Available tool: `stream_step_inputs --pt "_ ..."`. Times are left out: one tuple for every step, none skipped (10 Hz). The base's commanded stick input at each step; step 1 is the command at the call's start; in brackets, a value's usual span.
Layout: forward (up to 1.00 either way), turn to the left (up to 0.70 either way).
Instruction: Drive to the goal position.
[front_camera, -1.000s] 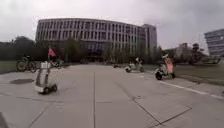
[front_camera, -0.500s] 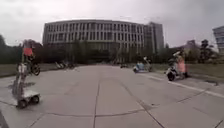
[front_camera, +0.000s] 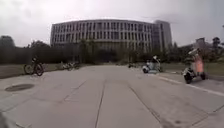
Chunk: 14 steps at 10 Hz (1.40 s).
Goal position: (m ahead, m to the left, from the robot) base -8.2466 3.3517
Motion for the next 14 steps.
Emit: stream_step_inputs --pt "1.0 0.14" --pt "1.0 0.0" --pt "1.0 0.0" --pt "1.0 0.0" --pt "1.0 0.0" --pt "1.0 0.0" --pt "1.0 0.0" --pt "1.0 0.0" --pt "1.0 -0.11" --pt "1.0 -0.35" --pt "1.0 -0.02" --pt "1.0 0.0" --pt "1.0 0.0" --pt "1.0 0.0"
